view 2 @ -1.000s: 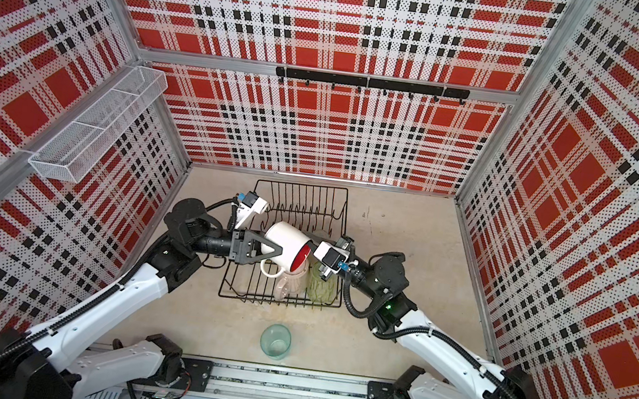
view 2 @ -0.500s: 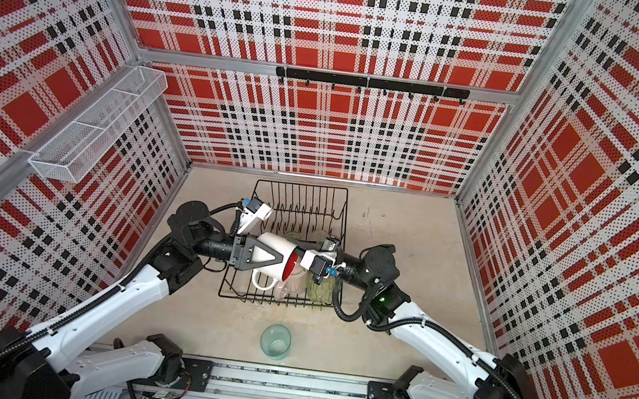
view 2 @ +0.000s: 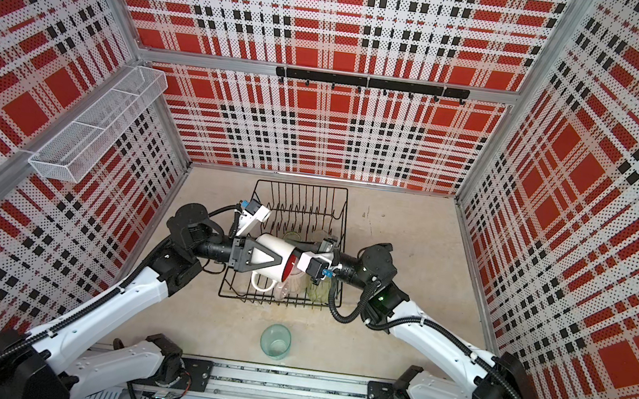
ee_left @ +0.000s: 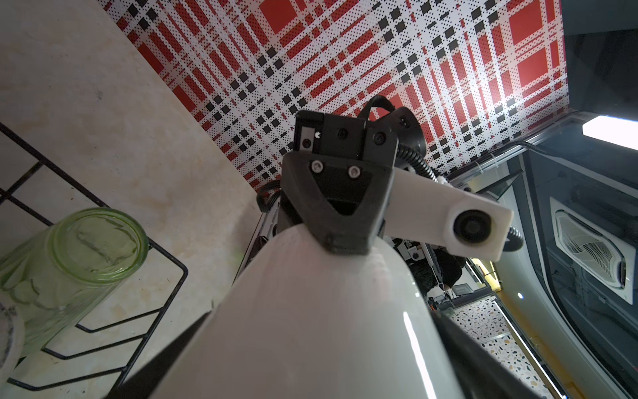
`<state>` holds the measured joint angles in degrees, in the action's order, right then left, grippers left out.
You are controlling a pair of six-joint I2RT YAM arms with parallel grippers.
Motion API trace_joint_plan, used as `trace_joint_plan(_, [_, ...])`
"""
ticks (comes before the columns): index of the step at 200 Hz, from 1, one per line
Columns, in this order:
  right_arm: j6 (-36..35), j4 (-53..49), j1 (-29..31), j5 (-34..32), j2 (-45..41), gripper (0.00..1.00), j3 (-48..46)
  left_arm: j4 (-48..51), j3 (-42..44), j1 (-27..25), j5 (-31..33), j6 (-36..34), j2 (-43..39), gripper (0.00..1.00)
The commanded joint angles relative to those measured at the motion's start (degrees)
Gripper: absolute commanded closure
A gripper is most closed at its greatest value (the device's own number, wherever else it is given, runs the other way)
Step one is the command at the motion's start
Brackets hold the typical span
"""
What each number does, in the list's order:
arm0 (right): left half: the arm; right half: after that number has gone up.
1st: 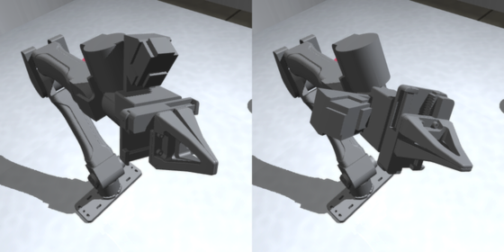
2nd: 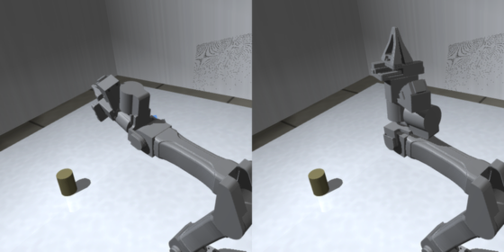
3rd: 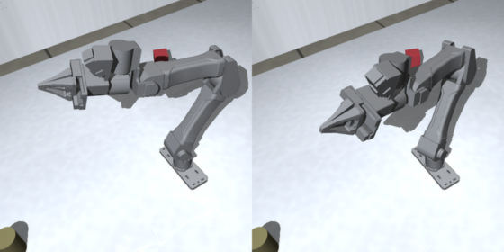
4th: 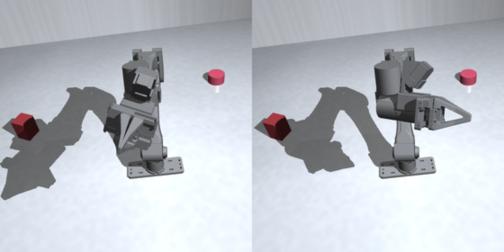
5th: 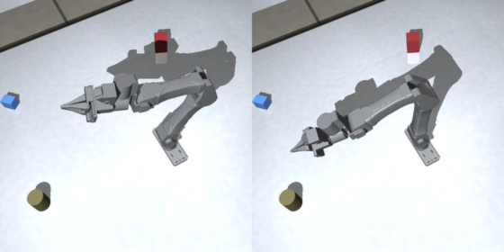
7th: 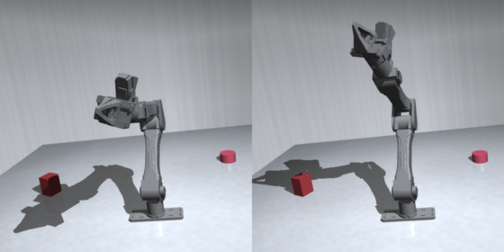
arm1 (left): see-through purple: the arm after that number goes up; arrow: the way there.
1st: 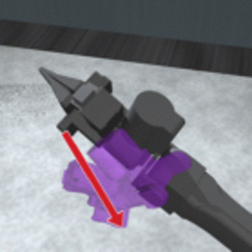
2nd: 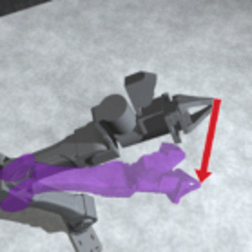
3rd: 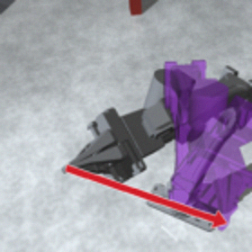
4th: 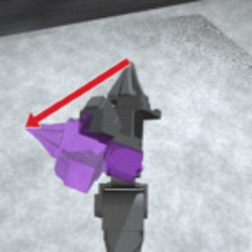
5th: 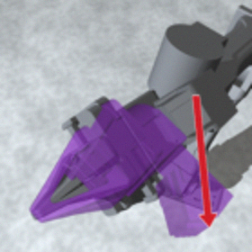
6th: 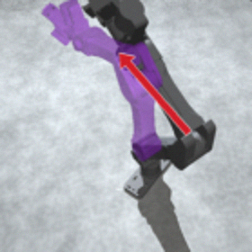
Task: Load the cups into the dish rack
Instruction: 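Close the left gripper on the mug body held by the right gripper, then open the right gripper and withdraw it while the left gripper holds the mug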
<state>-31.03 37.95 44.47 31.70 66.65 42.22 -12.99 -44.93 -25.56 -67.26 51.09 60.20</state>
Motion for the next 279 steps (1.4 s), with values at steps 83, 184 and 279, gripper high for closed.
trace_joint_plan(83, [-1.2, 2.1, -1.0, -0.2, -2.8, 1.0, 1.2, -0.3, 2.2, 2.9, -2.5, -1.0, -2.5, 0.01])
trace_joint_plan(184, [1.3, 5.5, -1.0, 1.6, 1.1, 1.0, 2.5, -3.1, 1.6, -0.9, -2.4, -0.9, -1.1, 0.05])
trace_joint_plan(279, [0.1, 5.5, -1.0, -2.4, -0.1, 0.68, 1.0, -1.1, 2.2, 1.9, -2.6, -2.2, -0.9, 0.26])
